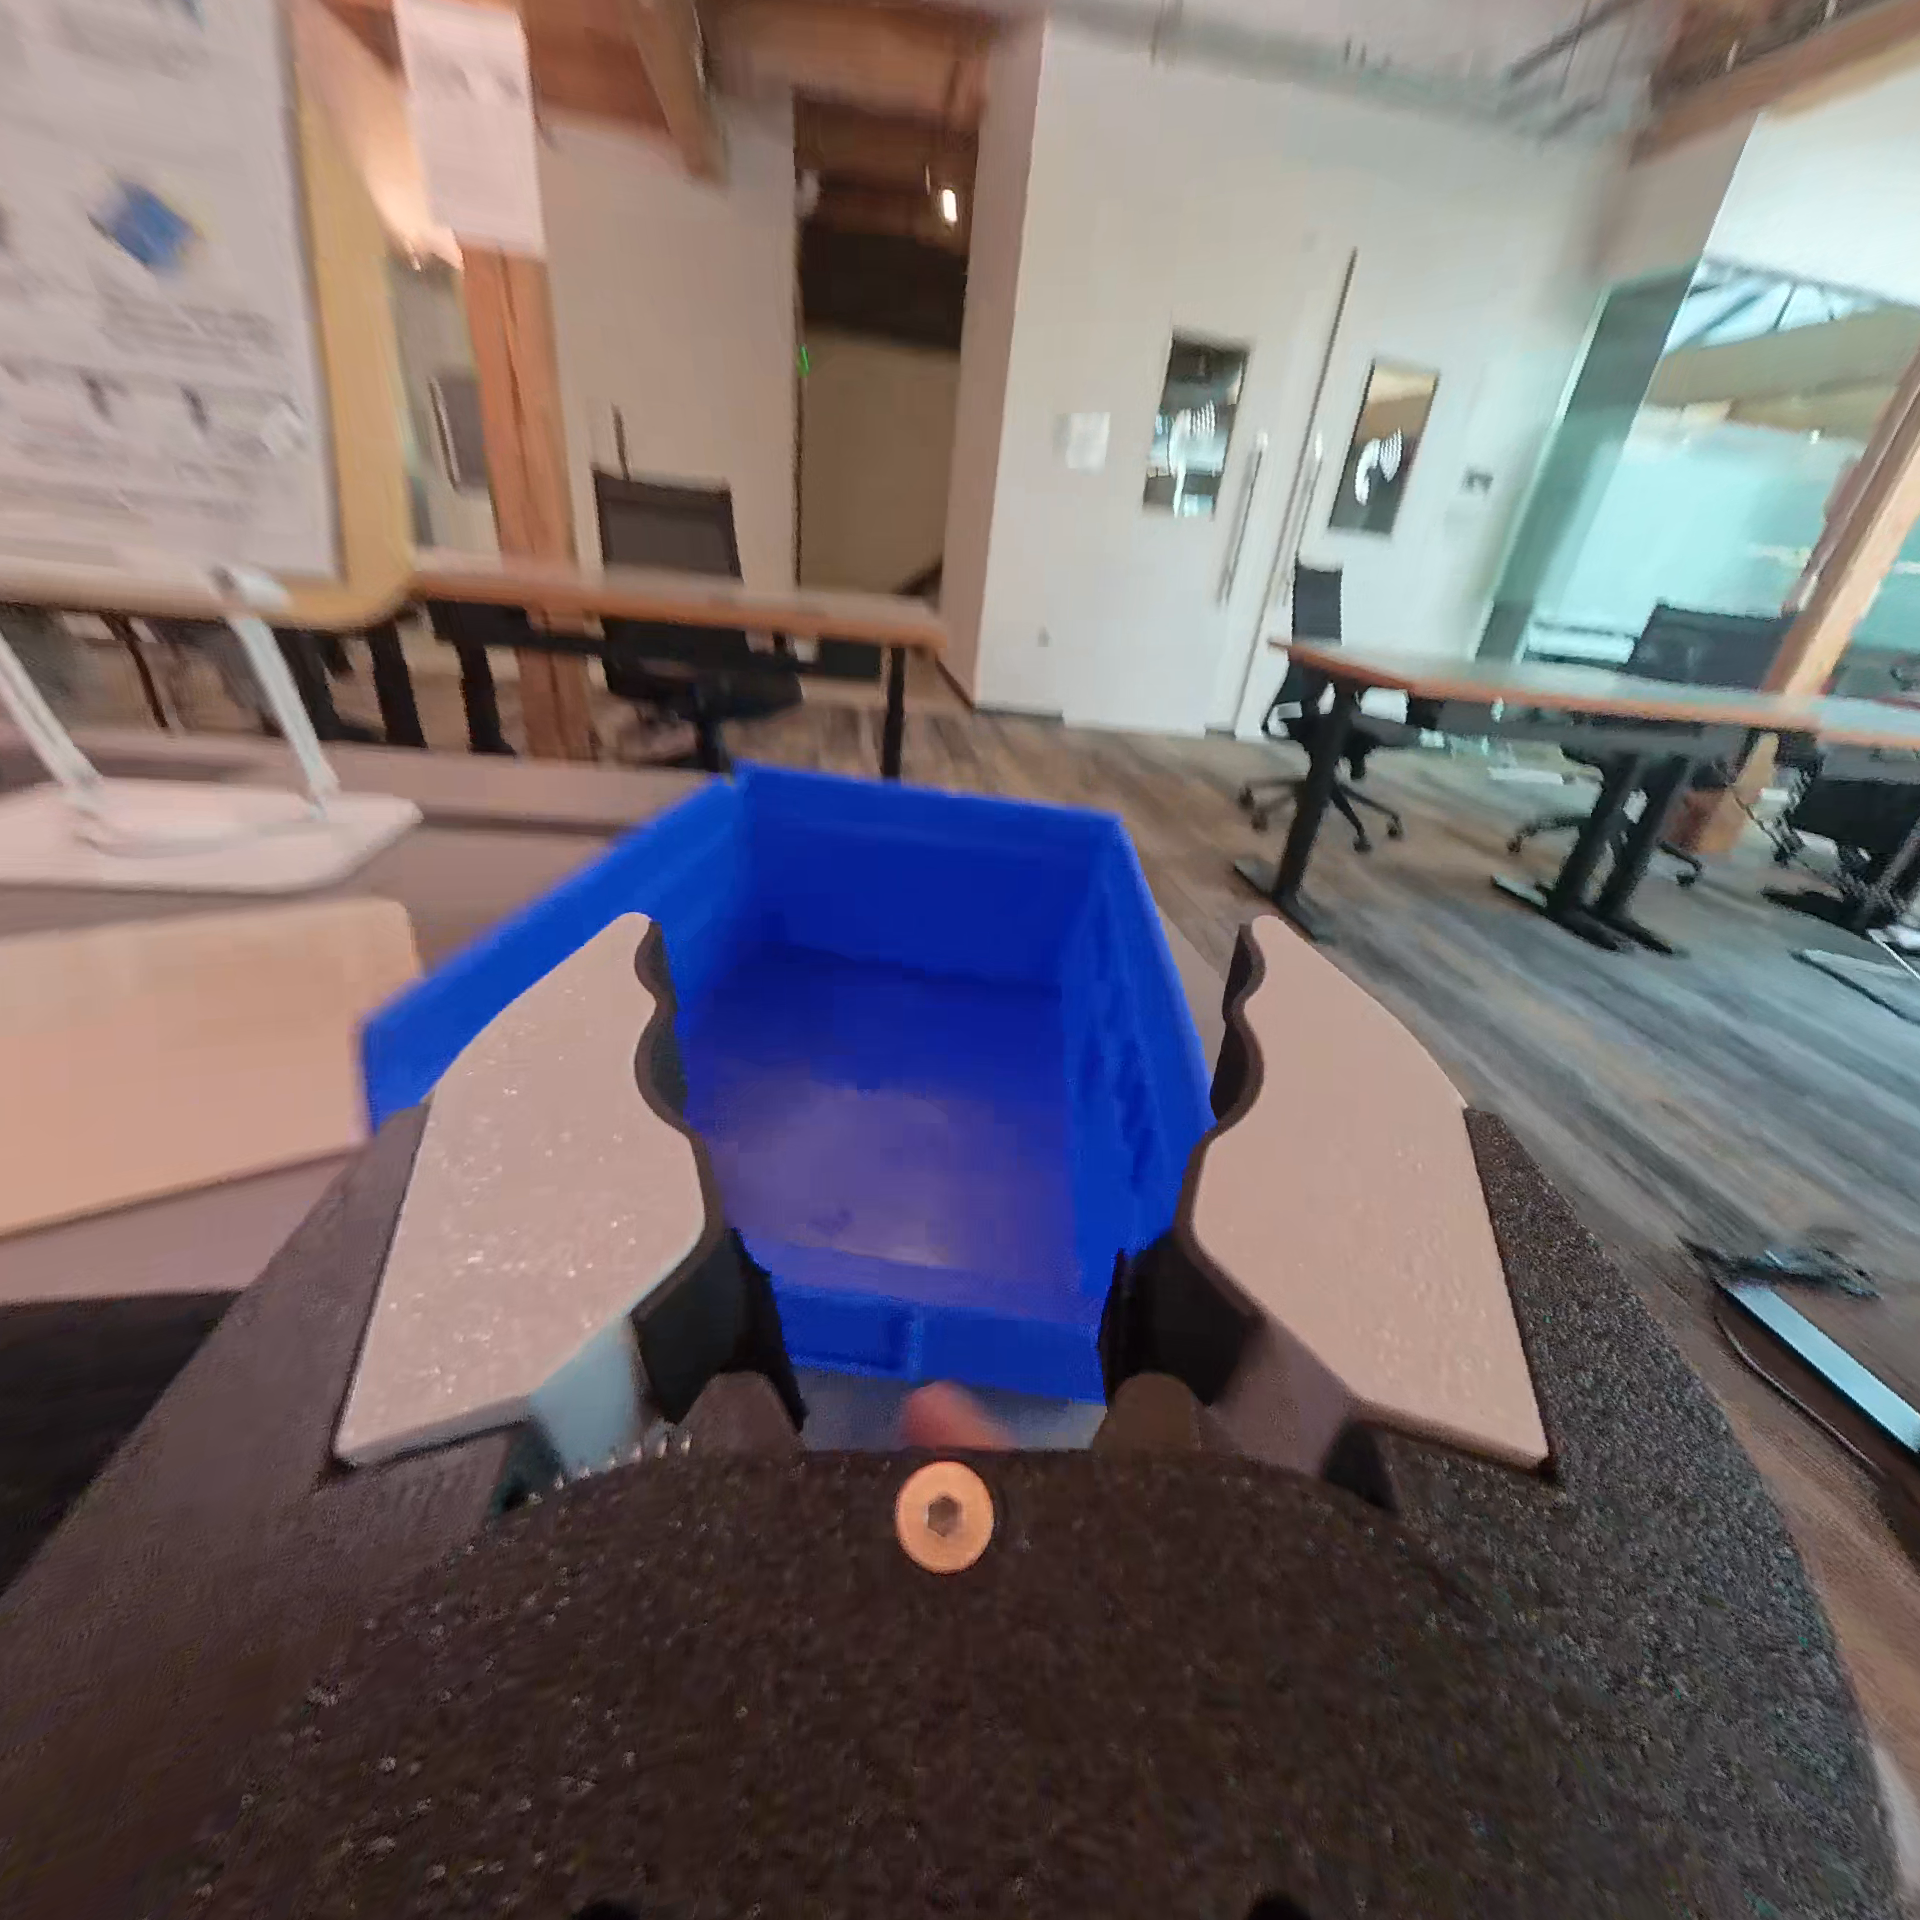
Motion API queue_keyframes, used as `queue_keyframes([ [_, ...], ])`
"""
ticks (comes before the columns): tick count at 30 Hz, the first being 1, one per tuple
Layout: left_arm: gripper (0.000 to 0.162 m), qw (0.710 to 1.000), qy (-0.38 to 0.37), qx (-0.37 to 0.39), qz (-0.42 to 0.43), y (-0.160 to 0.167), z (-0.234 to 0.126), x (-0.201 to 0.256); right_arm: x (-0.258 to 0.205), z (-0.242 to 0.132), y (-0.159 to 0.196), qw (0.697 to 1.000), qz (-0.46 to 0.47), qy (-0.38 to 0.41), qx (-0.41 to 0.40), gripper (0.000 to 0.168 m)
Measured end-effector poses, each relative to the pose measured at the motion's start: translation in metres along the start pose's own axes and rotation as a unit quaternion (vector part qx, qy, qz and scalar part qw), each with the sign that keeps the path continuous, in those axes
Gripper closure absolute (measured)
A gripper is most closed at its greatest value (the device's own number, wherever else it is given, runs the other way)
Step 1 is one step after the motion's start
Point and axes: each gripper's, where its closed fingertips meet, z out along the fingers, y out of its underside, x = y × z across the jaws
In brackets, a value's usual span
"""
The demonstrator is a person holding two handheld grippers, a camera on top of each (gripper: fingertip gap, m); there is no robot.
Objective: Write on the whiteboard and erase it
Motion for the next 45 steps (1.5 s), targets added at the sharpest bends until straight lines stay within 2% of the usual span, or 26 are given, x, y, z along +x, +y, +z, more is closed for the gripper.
queue_keyframes([
  [3, 0.092, 0.982, -0.173, -0.080, 0.003, 0.024, -0.082, -0.106, -0.031, -0.011, -0.031, 0.995, 0.015, -0.025, 0.093, 0.067],
  [5, 0.096, 0.944, -0.285, -0.168, -0.018, 0.051, -0.136, -0.169, -0.043, -0.014, -0.042, 0.991, 0.028, -0.023, 0.125, 0.069],
  [8, 0.097, 0.888, -0.324, -0.317, -0.083, 0.108, -0.184, -0.219, -0.064, -0.012, -0.049, 0.989, 0.023, -0.045, 0.136, 0.076],
  [11, 0.096, 0.857, -0.303, -0.397, -0.128, 0.149, -0.194, -0.239, -0.074, -0.008, -0.049, 0.991, 0.000, -0.054, 0.125, 0.078],
  [15, 0.096, 0.796, -0.313, -0.498, -0.143, 0.191, -0.208, -0.259, -0.081, -0.008, -0.044, 0.991, -0.006, -0.071, 0.111, 0.081],
  [20, 0.097, 0.767, -0.294, -0.546, -0.164, 0.220, -0.206, -0.261, -0.074, -0.008, -0.036, 0.992, 0.011, -0.067, 0.108, 0.084],
  [22, 0.104, 0.764, -0.271, -0.560, -0.172, 0.230, -0.202, -0.255, -0.073, -0.008, -0.035, 0.992, 0.013, -0.065, 0.110, 0.085],
  [23, 0.121, 0.775, -0.266, -0.544, -0.180, 0.229, -0.196, -0.255, -0.072, -0.008, -0.035, 0.992, 0.012, -0.064, 0.109, 0.085],
  [24, 0.140, 0.773, -0.271, -0.545, -0.178, 0.230, -0.198, -0.257, -0.073, -0.008, -0.035, 0.992, 0.009, -0.064, 0.108, 0.085],
  [25, 0.143, 0.775, -0.276, -0.541, -0.174, 0.232, -0.198, -0.259, -0.074, -0.008, -0.035, 0.992, 0.006, -0.065, 0.106, 0.085],
  [28, 0.143, 0.807, -0.273, -0.499, -0.162, 0.225, -0.190, -0.259, -0.079, -0.006, -0.033, 0.992, 0.000, -0.071, 0.101, 0.085],
  [31, 0.144, 0.868, -0.306, -0.355, -0.164, 0.183, -0.178, -0.267, -0.091, -0.003, -0.037, 0.990, 0.001, -0.095, 0.101, 0.085],
  [33, 0.144, 0.916, -0.303, -0.199, -0.175, 0.129, -0.166, -0.264, -0.107, -0.002, -0.044, 0.987, 0.001, -0.117, 0.112, 0.084],
  [34, 0.144, 0.941, -0.265, -0.100, -0.184, 0.093, -0.156, -0.252, -0.116, -0.001, -0.048, 0.984, 0.001, -0.131, 0.120, 0.084],
  [35, 0.144, 0.954, -0.222, 0.012, -0.204, 0.054, -0.150, -0.237, -0.128, -0.001, -0.053, 0.981, 0.001, -0.146, 0.130, 0.083],
  [36, 0.145, 0.949, -0.168, 0.121, -0.236, 0.017, -0.147, -0.219, -0.143, 0.000, -0.058, 0.976, 0.004, -0.165, 0.143, 0.082],
  [37, 0.144, 0.935, -0.086, 0.208, -0.274, -0.014, -0.145, -0.194, -0.160, 0.000, -0.064, 0.970, 0.007, -0.187, 0.158, 0.081],
  [38, 0.145, 0.904, -0.004, 0.284, -0.319, -0.041, -0.146, -0.171, -0.179, 0.000, -0.071, 0.961, 0.011, -0.213, 0.174, 0.079],
  [40, 0.145, 0.821, 0.128, 0.394, -0.392, -0.076, -0.149, -0.136, -0.222, -0.002, -0.086, 0.938, 0.018, -0.267, 0.220, 0.074],
  [42, 0.145, 0.757, 0.200, 0.427, -0.452, -0.089, -0.131, -0.106, -0.266, -0.009, -0.105, 0.907, 0.013, -0.308, 0.287, 0.072],
  [45, 0.145, 0.657, 0.315, 0.422, -0.540, -0.100, -0.095, -0.052, -0.333, -0.022, -0.127, 0.855, -0.042, -0.344, 0.386, 0.074],
])
